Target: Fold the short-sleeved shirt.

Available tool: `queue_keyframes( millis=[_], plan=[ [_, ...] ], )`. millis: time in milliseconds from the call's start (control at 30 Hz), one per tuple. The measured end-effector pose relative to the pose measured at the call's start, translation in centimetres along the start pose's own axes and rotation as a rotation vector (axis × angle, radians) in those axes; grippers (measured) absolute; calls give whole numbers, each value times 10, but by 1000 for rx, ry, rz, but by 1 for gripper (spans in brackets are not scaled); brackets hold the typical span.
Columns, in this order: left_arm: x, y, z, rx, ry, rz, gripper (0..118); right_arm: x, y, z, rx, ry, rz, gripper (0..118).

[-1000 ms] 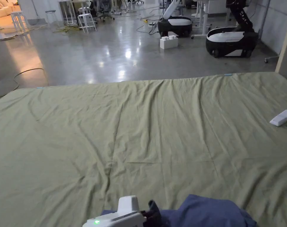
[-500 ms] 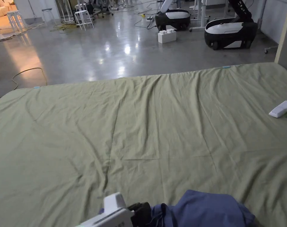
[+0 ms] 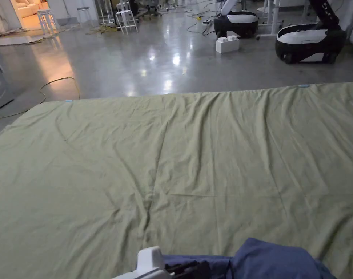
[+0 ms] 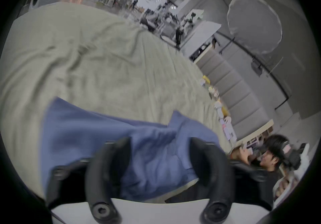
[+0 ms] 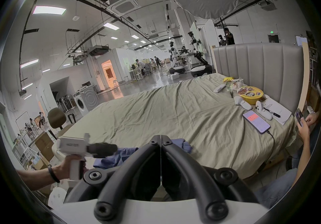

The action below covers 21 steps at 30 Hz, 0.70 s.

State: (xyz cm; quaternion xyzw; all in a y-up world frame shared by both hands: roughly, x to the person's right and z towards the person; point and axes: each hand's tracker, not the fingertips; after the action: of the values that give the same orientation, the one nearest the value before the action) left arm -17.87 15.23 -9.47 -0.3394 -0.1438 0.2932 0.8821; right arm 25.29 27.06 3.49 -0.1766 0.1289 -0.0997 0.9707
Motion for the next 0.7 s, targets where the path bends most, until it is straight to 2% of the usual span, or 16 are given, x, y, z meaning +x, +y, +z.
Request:
queue_keyframes(
  millis=[33, 67, 200, 367, 433, 467, 500, 533, 600, 700],
  plan=[
    [-12, 7, 18, 29, -3, 23, 82, 0, -1, -2, -4, 8, -3, 0],
    [-26, 13, 33, 52, -7, 67, 83, 0, -2, -4, -8, 19, 0, 0],
    [-87, 20, 57, 86, 93, 300, 83, -3, -6, -8, -32, 71, 21, 0],
    [-135, -3, 24, -1, 66, 501, 81, -13, -7, -5, -43, 84, 41, 0],
    [-135, -6, 20, 76, -45, 528, 77, -12, -7, -5, -44, 85, 36, 0],
    [-136, -6, 16, 74, -92, 573, 68, -12, -7, -5, -47, 85, 29, 0],
    [-133, -7, 12, 65, -105, 606, 43, -11, -7, -6, -52, 84, 22, 0],
    [-130, -9, 8, 42, -50, 584, 13, -11, -7, -7, -54, 81, 18, 0],
    [-123, -16, 2, -5, 52, 517, 11, -11, -6, -8, -58, 76, 18, 0],
    [-115, -6, 22, 69, -20, 567, 11, -18, 2, -3, -51, 52, 70, 0]
  ],
)
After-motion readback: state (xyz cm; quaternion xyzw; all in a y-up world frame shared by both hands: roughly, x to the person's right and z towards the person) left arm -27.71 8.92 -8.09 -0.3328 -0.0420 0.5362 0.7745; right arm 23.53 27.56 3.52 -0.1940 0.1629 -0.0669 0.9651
